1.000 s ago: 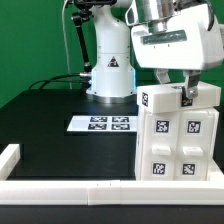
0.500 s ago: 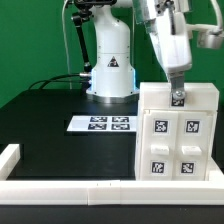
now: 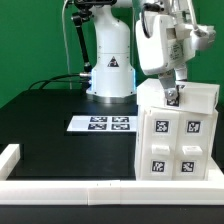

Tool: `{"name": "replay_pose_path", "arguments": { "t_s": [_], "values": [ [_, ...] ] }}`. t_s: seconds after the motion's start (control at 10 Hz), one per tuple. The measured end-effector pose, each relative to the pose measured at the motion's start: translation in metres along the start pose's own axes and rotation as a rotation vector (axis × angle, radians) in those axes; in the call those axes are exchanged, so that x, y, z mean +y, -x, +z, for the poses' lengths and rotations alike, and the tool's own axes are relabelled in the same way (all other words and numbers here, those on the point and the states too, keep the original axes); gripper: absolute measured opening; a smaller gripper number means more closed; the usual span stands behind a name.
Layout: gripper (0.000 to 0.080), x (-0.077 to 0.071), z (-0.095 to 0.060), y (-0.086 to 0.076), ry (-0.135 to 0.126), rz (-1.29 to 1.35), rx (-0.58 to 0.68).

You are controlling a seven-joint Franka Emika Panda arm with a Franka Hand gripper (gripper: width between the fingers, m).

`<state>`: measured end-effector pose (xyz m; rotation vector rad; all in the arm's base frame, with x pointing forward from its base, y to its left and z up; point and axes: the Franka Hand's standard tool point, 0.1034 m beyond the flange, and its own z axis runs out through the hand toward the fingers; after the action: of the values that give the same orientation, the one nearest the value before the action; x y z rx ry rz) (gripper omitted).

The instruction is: Assemble cabinet

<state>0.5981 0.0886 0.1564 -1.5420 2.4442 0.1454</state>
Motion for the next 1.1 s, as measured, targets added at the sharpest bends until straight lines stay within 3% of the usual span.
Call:
{"name": "replay_pose_path", "arguments": {
  "t_s": [0.1, 0.2, 0.3, 0.7, 1.0, 1.1],
  "values": [
    [0.0561, 0.001, 0.0, 0.001, 0.001, -0.034, 0.0],
    [0.0729, 0.002, -0.001, 0.002, 0.001, -0.046, -0.008],
    [0.0777, 0.005, -0.004, 0.003, 0.002, -0.053, -0.013],
    [0.0798, 0.009, -0.016, 0.011, -0.01, -0.065, -0.047],
    [0.0797, 0.011, -0.014, 0.011, -0.003, -0.137, -0.044],
    [0.0797, 0.013, -0.016, 0.007, 0.056, -0.342, -0.039]
  ]
}}
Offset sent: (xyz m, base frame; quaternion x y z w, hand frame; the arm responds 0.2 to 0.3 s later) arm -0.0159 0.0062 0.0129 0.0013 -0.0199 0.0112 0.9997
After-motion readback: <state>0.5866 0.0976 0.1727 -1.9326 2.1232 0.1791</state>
